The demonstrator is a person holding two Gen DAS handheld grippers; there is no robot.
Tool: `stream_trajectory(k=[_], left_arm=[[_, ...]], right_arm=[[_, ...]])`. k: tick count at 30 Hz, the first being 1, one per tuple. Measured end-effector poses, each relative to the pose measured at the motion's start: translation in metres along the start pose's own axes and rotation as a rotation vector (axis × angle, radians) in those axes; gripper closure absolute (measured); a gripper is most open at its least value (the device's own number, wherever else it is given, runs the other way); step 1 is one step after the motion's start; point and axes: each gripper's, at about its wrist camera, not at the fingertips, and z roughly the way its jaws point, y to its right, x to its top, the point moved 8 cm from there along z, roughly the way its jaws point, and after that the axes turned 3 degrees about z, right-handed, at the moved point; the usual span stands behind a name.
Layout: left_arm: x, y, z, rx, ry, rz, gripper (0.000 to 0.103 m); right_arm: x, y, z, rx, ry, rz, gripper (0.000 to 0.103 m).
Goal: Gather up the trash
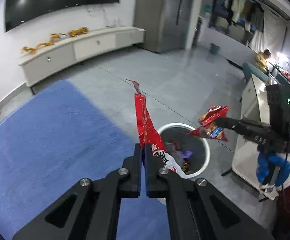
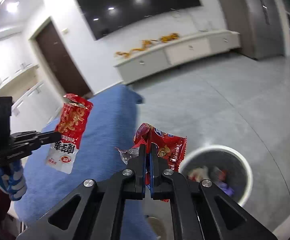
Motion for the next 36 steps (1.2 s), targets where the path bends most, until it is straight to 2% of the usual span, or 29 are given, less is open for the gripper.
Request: stream_trajectory(k=[5, 14, 16, 17, 18, 20, 21, 23, 26, 29, 36], left_arm=[[0.018, 0.042, 0.057, -0.035, -0.071, 0.020, 0.101], [0.034, 0.081, 0.136, -0.074, -0.168, 0.011, 0.099], [0.032, 0.086, 0.149, -0.096, -0.192, -0.012, 0.099], [0.030, 0.086, 0.154, -0.105, -0.202, -0.024, 0.097], [0.028, 0.088, 0.160, -0.116, -0.217, -0.033, 0.096], [0.024, 0.091, 0.167, -0.134, -0.236, -0.039, 0.091], [0.021, 0.093, 0.168, -0.137, -0.241, -0.042, 0.087], [0.020, 0.092, 0.166, -0.137, -0.235, -0.045, 0.069], [0.020, 0.090, 0.154, -0.112, -0.195, -0.043, 0.067], [0.021, 0.082, 0.133, -0.056, -0.139, -0.040, 0.067], [0.017, 0.051, 0.072, 0.066, -0.009, -0.066, 0.067]], right_arm=[[-0.010, 0.067, 0.019, -0.069, -0.027, 0.104, 0.099], [-0.018, 0.130, 0.052, -0.142, -0.057, 0.198, 0.095], [-0.020, 0.140, 0.058, -0.164, -0.064, 0.221, 0.079], [-0.022, 0.149, 0.062, -0.179, -0.070, 0.244, 0.062], [-0.023, 0.152, 0.062, -0.186, -0.071, 0.254, 0.057], [-0.028, 0.160, 0.063, -0.200, -0.072, 0.278, 0.057], [-0.031, 0.161, 0.063, -0.203, -0.072, 0.283, 0.057], [-0.037, 0.164, 0.058, -0.215, -0.078, 0.291, 0.057], [-0.041, 0.162, 0.052, -0.227, -0.077, 0.276, 0.056], [-0.042, 0.152, 0.045, -0.251, -0.075, 0.247, 0.054], [-0.026, 0.104, 0.024, -0.260, -0.037, 0.155, 0.042]])
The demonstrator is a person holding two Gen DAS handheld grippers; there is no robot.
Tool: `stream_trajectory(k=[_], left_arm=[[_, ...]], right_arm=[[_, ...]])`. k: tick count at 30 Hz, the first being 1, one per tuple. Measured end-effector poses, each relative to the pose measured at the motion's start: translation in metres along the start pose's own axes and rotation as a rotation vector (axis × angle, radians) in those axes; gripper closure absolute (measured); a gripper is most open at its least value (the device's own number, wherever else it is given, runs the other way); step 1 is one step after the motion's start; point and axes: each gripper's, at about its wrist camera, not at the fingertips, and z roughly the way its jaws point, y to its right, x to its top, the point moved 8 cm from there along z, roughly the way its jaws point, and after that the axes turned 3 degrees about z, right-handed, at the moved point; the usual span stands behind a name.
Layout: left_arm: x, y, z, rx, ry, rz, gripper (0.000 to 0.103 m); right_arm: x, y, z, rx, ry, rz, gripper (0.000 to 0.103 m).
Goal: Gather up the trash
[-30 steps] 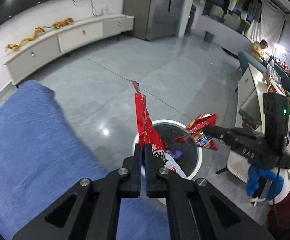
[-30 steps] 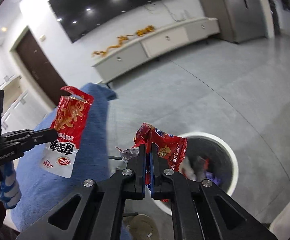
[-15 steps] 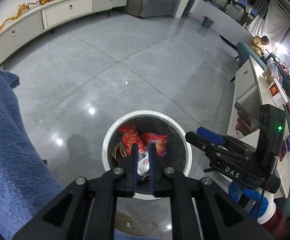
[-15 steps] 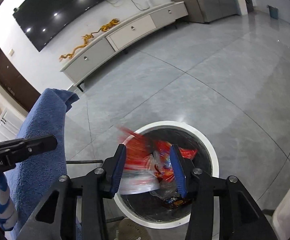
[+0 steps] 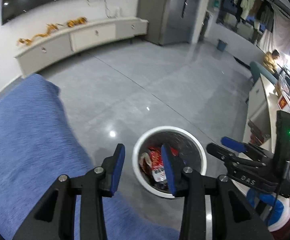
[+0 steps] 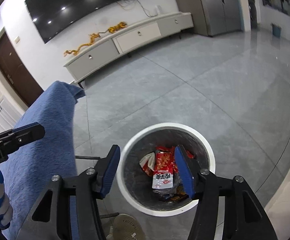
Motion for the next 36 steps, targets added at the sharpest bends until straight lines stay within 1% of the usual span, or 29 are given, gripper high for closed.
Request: stream_trajectory(k=[4, 6, 7, 9, 12, 13, 16, 18, 20, 22, 26, 29, 33, 36], left_arm=[[-0.008, -0.027, -0.041, 0.051, 0.079, -0.056, 0.067], [-0.014, -0.040, -0.060, 0.069, 0.110, -0.079, 0.061], [-0.017, -0.047, -0.070, 0.086, 0.128, -0.086, 0.057], [-0.024, -0.058, -0.090, 0.120, 0.168, -0.091, 0.055], [-0.036, -0.077, -0.120, 0.178, 0.212, -0.102, 0.049], [-0.041, -0.085, -0.131, 0.195, 0.227, -0.111, 0.047], [-0.058, -0.105, -0.163, 0.241, 0.278, -0.138, 0.044], [-0.070, -0.118, -0.183, 0.296, 0.319, -0.152, 0.041], [-0.081, -0.131, -0.201, 0.339, 0.353, -0.185, 0.035], [-0.091, -0.143, -0.215, 0.360, 0.378, -0.229, 0.029], [-0.110, -0.156, -0.238, 0.401, 0.407, -0.300, 0.021], [-0.121, -0.164, -0.250, 0.429, 0.406, -0.337, 0.020], [-0.138, -0.170, -0.269, 0.497, 0.416, -0.345, 0.020], [-0.149, -0.176, -0.278, 0.513, 0.411, -0.377, 0.020]], right_arm=[[0.002, -0.040, -0.028, 0.008, 0.039, -0.066, 0.038], [0.000, -0.060, -0.042, 0.013, 0.056, -0.095, 0.033], [-0.001, -0.070, -0.048, 0.017, 0.065, -0.110, 0.032], [-0.003, -0.095, -0.065, 0.038, 0.085, -0.141, 0.030], [-0.006, -0.124, -0.084, 0.059, 0.106, -0.175, 0.024], [-0.008, -0.137, -0.092, 0.068, 0.115, -0.193, 0.024], [-0.013, -0.161, -0.107, 0.078, 0.129, -0.231, 0.021], [-0.017, -0.179, -0.119, 0.082, 0.142, -0.254, 0.017], [-0.021, -0.191, -0.128, 0.087, 0.153, -0.265, 0.016], [-0.025, -0.201, -0.136, 0.091, 0.162, -0.269, 0.014], [-0.037, -0.220, -0.153, 0.083, 0.187, -0.279, 0.011], [-0.047, -0.232, -0.158, 0.085, 0.188, -0.286, 0.011], [-0.054, -0.249, -0.167, 0.091, 0.197, -0.307, 0.011], [-0.057, -0.262, -0.180, 0.097, 0.226, -0.329, 0.010]])
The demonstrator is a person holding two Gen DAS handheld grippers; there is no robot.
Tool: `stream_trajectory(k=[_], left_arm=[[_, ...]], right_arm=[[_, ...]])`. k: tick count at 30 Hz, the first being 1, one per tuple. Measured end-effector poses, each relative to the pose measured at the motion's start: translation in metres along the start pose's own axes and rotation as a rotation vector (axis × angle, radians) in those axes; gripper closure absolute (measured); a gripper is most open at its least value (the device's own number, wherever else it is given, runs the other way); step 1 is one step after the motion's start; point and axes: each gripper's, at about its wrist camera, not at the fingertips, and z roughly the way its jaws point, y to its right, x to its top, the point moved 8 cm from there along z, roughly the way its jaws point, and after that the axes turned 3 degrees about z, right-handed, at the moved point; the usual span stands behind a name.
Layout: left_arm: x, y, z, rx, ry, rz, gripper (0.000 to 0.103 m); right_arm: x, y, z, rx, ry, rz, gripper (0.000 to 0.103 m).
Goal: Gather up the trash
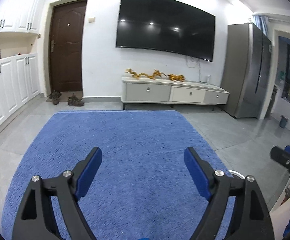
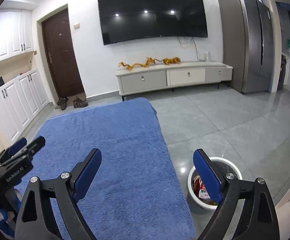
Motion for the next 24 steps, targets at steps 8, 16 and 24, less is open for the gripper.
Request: stream_trajectory(k=[8, 16, 24], left_arm=[[0.000, -0.016, -0.036, 0.053, 0.055, 0.001, 0.003], [0.006, -0.006, -0.063, 0.053, 0.113, 0.051, 0.000], [0.005, -0.002, -0.070, 0.061, 0.117, 0.055, 0.000]], right_arm=[[-0.001, -0.008, -0.028, 0.009, 0.046, -0.027, 0.005], [0.004, -0.003, -0.046, 0.008, 0.090, -0.001, 0.004], [0.004, 0.002, -0.049, 0.008, 0.113, -0.002, 0.002]])
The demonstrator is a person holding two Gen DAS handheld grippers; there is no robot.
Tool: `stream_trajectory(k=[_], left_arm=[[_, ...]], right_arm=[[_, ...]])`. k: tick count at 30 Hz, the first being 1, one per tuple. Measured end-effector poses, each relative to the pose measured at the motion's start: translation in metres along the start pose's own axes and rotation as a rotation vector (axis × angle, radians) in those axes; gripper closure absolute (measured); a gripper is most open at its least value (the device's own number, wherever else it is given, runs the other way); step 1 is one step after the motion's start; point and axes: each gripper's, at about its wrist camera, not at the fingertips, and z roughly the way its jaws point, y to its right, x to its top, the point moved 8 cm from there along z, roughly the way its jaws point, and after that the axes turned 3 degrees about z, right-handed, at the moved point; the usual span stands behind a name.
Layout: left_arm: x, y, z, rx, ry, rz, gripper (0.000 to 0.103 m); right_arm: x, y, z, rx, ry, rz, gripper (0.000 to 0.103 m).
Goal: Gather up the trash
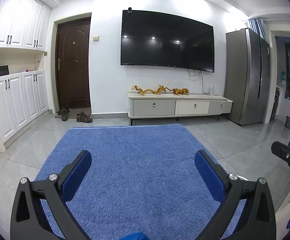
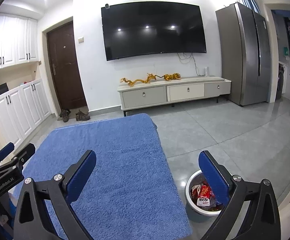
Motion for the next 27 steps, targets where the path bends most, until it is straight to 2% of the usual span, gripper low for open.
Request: stream_trajectory(k=[8, 19, 27], left_arm=[[-0.003, -0.002, 0.016, -0.001, -0.030, -0.002, 0.000], [-0.006, -0.006, 0.048, 0.003, -0.072, -0.002, 0.000], [-0.011, -0.031, 0.080, 0.039, -0.093, -0.037, 0.000]], right_arm=[[0.003, 0.006, 0.010, -0.025, 0.026, -0.020, 0.001], [0.003, -0.005, 0.039, -0.029, 0.003, -0.068, 0.001], [-0.003, -0.018, 0.072, -0.019, -0.048, -0.069, 0.001]])
